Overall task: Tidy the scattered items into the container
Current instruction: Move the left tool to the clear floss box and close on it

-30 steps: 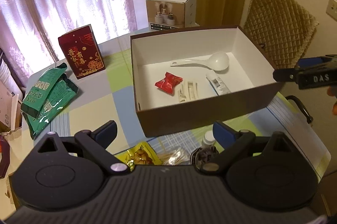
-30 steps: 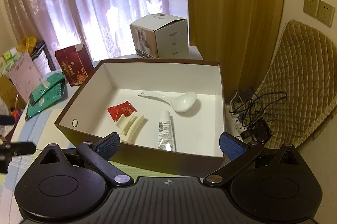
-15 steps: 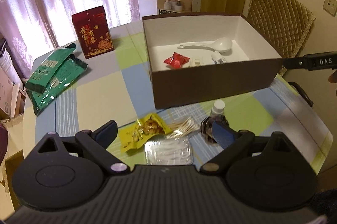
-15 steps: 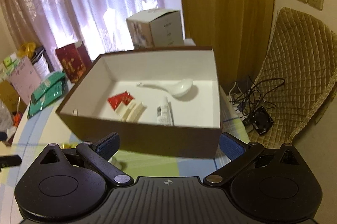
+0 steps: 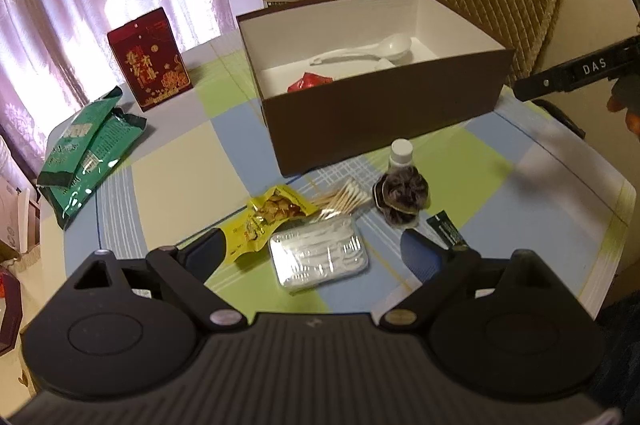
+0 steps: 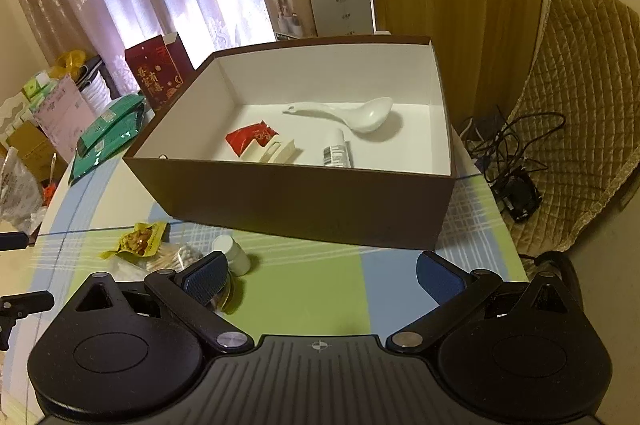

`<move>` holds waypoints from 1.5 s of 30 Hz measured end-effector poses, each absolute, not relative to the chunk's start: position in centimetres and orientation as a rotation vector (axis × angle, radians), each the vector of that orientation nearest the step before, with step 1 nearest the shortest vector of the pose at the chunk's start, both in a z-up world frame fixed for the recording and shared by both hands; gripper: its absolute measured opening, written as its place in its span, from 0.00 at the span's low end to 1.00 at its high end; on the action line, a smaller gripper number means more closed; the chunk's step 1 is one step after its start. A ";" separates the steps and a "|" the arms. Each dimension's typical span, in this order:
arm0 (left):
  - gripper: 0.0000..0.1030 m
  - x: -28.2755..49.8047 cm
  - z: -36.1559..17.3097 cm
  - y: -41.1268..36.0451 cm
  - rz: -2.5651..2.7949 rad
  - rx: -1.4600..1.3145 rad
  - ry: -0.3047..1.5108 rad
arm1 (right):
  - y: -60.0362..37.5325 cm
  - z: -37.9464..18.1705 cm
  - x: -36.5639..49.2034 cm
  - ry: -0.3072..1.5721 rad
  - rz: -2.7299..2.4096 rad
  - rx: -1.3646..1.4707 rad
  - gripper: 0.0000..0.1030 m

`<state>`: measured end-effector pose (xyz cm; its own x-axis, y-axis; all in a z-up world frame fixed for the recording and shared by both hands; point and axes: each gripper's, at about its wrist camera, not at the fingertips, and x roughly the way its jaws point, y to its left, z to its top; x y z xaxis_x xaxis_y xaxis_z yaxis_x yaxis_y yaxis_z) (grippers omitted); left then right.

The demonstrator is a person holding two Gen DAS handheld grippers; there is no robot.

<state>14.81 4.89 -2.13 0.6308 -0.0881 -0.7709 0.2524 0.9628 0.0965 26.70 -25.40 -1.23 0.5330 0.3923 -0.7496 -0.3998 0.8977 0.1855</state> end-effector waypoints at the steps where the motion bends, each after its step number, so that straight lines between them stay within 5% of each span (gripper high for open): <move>1: 0.89 14.9 -2.3 5.0 -0.197 0.200 0.873 | -25.3 -1.4 26.7 0.896 0.473 -0.013 1.00; 9: 0.79 15.7 -4.8 4.9 -0.281 0.219 0.917 | -24.9 -3.5 26.6 0.959 0.488 -0.017 1.00; 23: 0.79 18.5 -9.6 3.1 -0.566 0.656 0.918 | -26.1 -5.8 27.5 1.047 0.426 0.013 1.00; 34: 0.78 21.9 -12.2 3.2 -0.691 0.692 0.977 | -27.5 -7.4 27.3 1.114 0.363 0.082 1.00; 45: 0.54 20.4 -12.6 4.4 -0.628 0.492 1.161 | -27.1 -7.9 26.9 1.138 0.367 0.090 1.00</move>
<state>20.39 4.44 -12.62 0.2638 -0.1986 -0.9439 0.6810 0.7314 0.0364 26.91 -27.07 -7.87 0.3665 0.3306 -0.8697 -0.2395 0.9368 0.2551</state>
